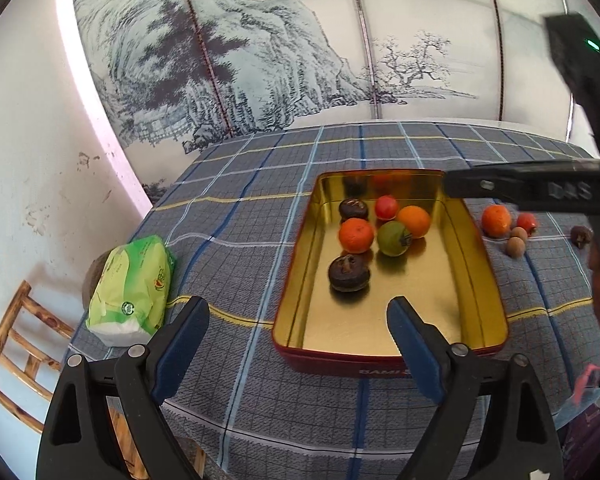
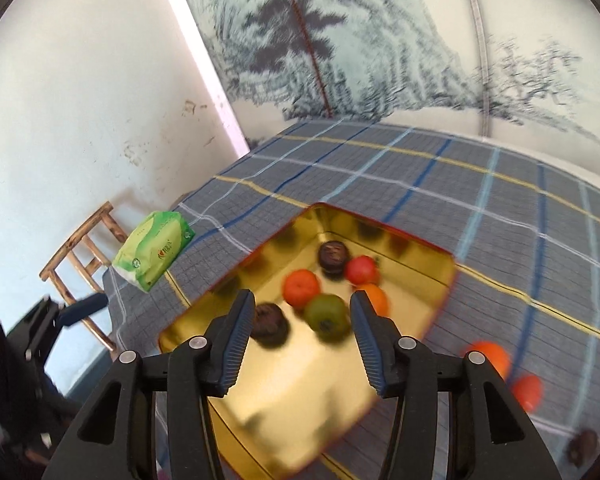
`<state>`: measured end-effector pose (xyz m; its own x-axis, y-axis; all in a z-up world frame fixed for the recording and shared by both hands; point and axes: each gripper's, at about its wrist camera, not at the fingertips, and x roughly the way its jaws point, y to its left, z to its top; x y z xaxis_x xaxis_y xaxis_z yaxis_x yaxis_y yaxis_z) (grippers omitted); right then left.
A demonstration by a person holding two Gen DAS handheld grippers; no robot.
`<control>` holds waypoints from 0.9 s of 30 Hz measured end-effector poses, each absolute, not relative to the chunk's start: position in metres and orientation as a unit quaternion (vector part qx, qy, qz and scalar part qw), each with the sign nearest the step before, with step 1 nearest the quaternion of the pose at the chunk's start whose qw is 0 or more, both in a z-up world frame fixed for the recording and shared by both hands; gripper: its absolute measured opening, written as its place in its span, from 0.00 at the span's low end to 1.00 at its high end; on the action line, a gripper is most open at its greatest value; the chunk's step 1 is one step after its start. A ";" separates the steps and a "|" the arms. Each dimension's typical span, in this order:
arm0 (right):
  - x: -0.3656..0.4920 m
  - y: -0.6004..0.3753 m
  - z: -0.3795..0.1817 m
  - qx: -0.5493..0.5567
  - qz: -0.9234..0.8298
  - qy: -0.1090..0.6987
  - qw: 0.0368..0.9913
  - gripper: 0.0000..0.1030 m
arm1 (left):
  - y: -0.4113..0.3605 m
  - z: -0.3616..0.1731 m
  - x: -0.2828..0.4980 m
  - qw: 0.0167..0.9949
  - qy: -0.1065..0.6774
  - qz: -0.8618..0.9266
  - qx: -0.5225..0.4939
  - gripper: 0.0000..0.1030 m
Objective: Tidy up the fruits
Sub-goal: 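Move the left tool to the table and grasp the small tan fruits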
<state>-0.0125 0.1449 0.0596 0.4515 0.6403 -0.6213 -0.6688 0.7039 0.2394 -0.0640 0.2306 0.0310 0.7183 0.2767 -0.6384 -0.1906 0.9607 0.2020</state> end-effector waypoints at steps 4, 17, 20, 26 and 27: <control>-0.020 0.098 0.056 -0.018 0.349 0.349 0.870 0.52 | 0.213 0.035 -0.062 0.926 0.351 0.117 0.079 0.86; 0.004 -0.081 0.010 0.039 0.179 0.376 0.908 0.53 | 0.143 0.040 -0.050 0.923 0.352 0.072 0.140 0.86; 0.010 -0.118 0.001 0.059 0.146 0.381 0.911 0.53 | 0.127 0.038 -0.045 0.920 0.357 0.058 0.148 0.86; 0.019 -0.167 -0.011 0.078 0.101 0.390 0.912 0.54 | 0.099 0.034 -0.029 0.913 0.383 0.007 0.136 0.86; 0.021 -0.172 -0.013 0.078 0.097 0.391 0.912 0.55 | 0.093 0.033 -0.025 0.911 0.390 -0.004 0.133 0.86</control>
<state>0.0213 -0.1716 -0.0129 0.6753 0.2377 -0.6982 -0.1151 0.9690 0.2187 -0.0252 0.0930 0.0334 0.6957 0.0966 -0.7118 0.1110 0.9646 0.2394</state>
